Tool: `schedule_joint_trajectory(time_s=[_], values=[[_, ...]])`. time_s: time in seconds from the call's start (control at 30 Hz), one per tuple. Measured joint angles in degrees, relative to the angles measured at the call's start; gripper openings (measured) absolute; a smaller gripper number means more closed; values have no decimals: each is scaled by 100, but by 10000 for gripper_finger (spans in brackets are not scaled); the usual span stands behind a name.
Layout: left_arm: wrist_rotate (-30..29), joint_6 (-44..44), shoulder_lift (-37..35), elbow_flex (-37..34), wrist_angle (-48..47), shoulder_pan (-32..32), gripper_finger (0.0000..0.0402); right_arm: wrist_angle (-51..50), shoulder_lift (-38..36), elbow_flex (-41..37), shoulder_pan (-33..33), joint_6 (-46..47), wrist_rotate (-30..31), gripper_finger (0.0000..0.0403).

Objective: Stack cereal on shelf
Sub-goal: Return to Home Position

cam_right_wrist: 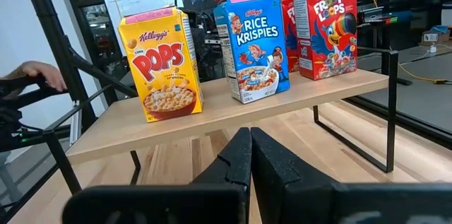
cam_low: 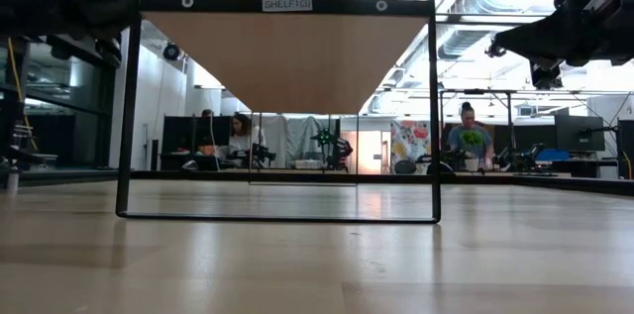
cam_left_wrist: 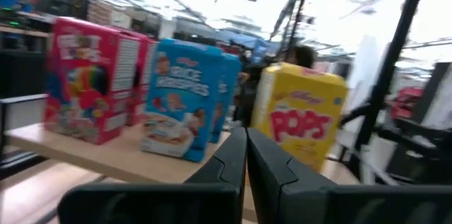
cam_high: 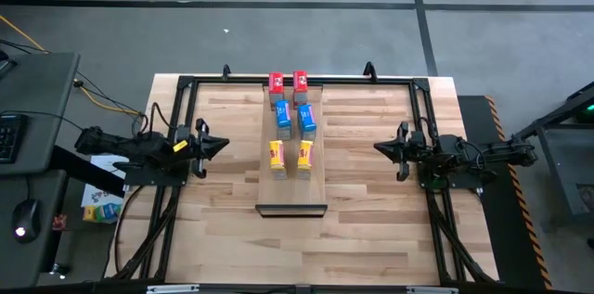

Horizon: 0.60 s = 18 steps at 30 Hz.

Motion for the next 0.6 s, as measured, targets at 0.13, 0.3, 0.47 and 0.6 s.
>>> schedule_joint_trajectory(time_s=[0.13, 0.3, 0.47, 0.6], values=[[6, 102, 0, 0, -158, 430, 5, 0, 0, 0, 0, 0, 0, 0], [1024, 578, 0, 7, -1039, 815, 5, 0, 0, 0, 0, 0, 0, 0], [2275, 578, -3, 4, -1186, 1130, 5, -2, 0, 0, 1, -1, 0, 0], [2308, 562, -2, 4, -1179, 1162, 5, 0, -6, 0, 0, 0, 0, 0]])
